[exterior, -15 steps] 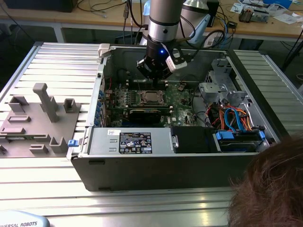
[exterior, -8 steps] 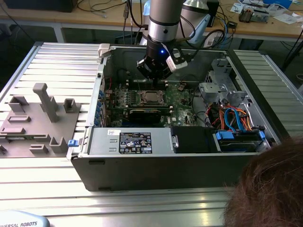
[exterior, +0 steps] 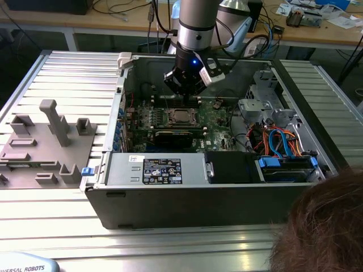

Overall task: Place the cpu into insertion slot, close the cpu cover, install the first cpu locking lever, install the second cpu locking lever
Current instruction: 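Install the first cpu locking lever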

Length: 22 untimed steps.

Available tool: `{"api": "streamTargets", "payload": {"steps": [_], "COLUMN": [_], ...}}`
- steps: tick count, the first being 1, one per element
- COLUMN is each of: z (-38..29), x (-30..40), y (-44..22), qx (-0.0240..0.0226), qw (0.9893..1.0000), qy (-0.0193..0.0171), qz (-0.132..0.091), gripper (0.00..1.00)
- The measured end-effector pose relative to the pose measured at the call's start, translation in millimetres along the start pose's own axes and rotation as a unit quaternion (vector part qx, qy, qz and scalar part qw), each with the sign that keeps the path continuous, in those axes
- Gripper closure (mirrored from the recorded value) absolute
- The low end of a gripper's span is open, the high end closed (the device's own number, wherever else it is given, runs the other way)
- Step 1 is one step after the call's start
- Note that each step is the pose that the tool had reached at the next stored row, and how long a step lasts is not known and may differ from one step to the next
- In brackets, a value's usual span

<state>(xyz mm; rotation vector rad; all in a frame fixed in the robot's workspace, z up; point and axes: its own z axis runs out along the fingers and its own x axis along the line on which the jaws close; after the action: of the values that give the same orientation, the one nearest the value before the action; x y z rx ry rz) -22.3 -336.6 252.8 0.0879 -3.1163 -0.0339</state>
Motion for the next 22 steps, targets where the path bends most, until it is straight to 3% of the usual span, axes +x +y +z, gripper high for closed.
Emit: {"api": "streamTargets", "payload": {"steps": [22], "z": [0.0], "x": [0.0], "y": [0.0], "qx": [0.0006], "qw": [0.9997], "qy": [0.0005], "qz": [-0.024], "gripper": [0.89]}}
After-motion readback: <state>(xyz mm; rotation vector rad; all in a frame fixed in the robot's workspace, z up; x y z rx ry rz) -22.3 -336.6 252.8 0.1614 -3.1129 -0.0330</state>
